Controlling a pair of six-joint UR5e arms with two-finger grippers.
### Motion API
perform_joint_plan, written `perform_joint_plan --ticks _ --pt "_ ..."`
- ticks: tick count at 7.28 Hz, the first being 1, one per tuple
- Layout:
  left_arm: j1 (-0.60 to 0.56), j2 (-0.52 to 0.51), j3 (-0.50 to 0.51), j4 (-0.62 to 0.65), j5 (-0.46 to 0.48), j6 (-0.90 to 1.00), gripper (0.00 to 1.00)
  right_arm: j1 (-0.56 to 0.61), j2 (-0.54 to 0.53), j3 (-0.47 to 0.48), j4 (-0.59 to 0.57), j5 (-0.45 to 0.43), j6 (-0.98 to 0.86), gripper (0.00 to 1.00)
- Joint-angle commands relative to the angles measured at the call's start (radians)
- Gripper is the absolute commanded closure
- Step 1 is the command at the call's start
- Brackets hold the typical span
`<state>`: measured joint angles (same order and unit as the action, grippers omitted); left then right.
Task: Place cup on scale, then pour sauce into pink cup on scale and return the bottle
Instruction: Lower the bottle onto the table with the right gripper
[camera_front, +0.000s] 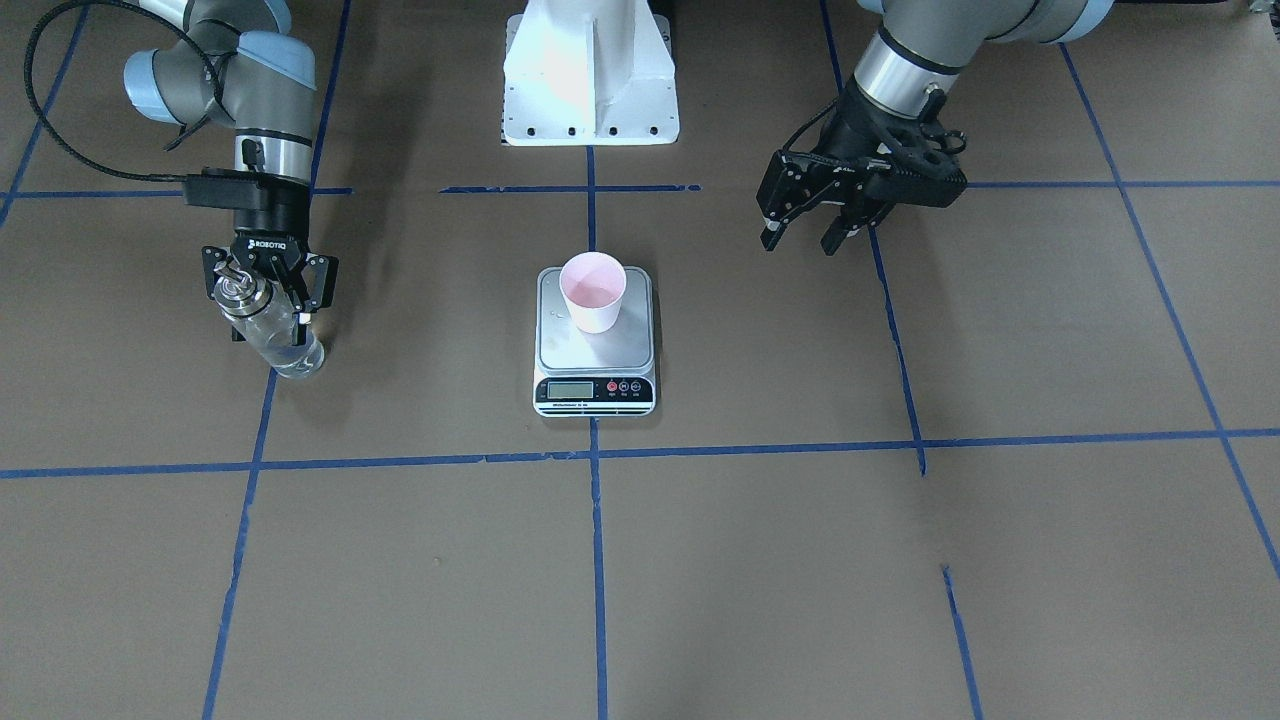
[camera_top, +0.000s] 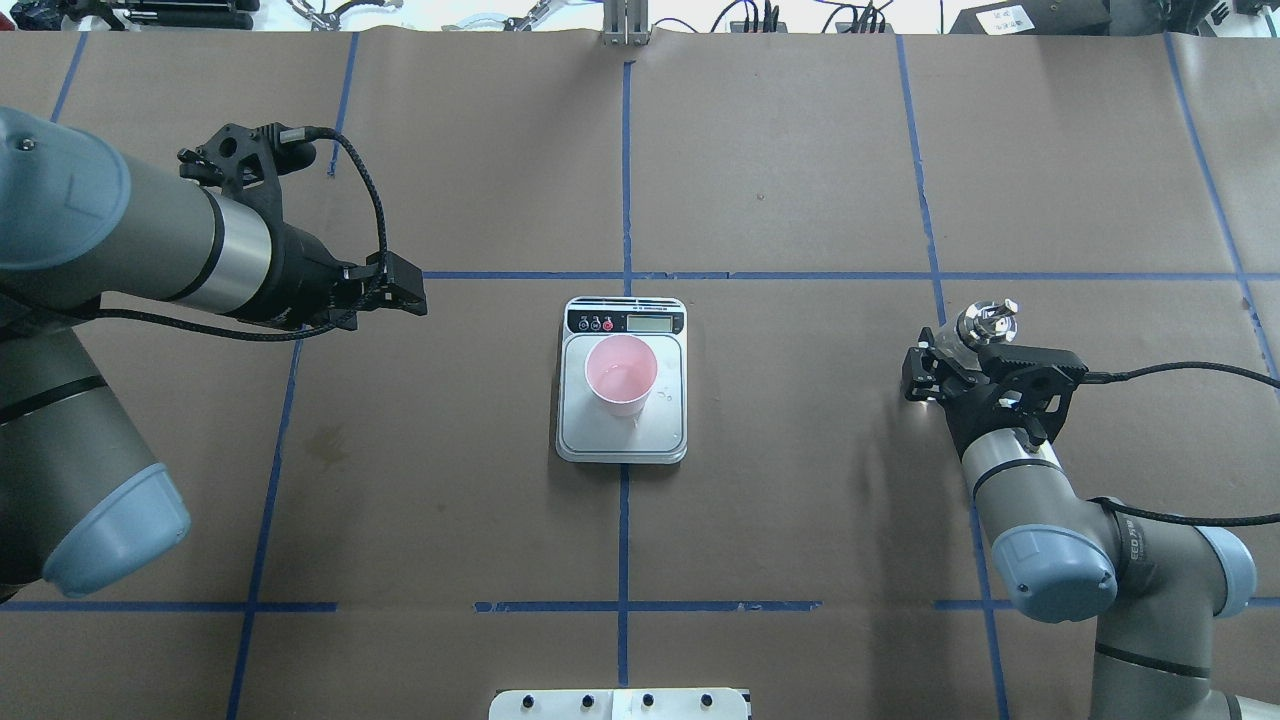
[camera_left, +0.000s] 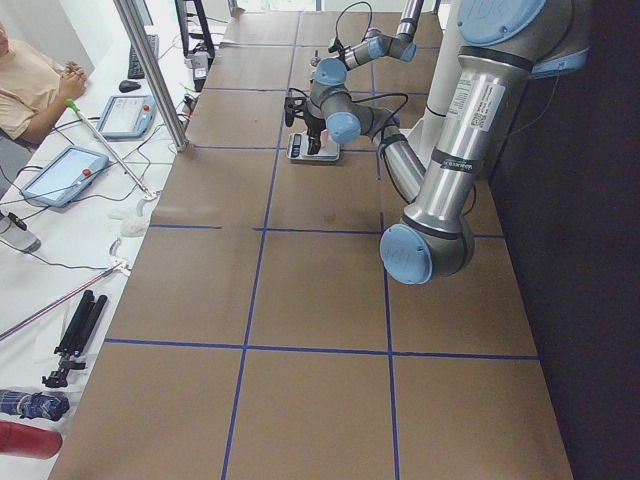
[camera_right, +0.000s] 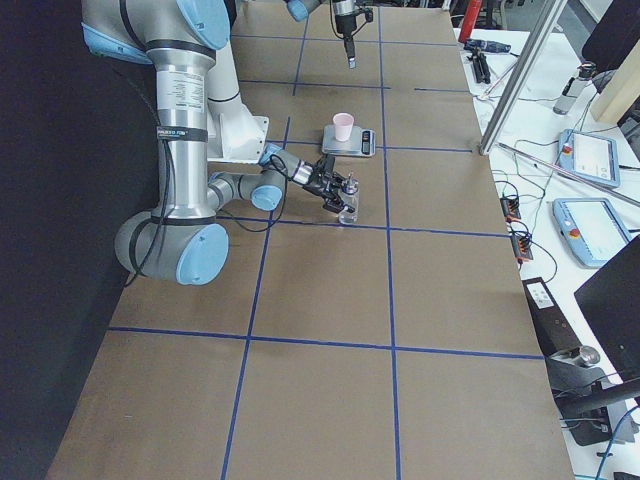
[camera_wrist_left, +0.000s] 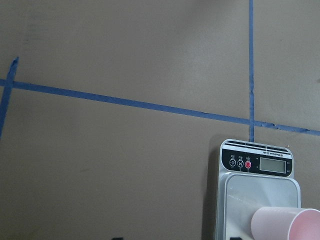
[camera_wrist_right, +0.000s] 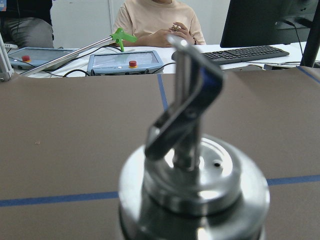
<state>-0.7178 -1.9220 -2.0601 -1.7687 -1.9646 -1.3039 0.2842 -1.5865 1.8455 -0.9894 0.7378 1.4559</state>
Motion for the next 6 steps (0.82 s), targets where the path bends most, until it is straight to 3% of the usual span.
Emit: perform_joint_plan --ticks 1,6 --pt "0.0 0.0 0.0 0.0 0.0 0.0 0.23 0.001 -0.001 0.001 0.0 0.023 0.0 0.0" --pt "0.0 0.005 0.0 0.0 0.003 -0.005 0.23 -0.065 -0.064 0.067 0.002 0.035 0.001 0.0"
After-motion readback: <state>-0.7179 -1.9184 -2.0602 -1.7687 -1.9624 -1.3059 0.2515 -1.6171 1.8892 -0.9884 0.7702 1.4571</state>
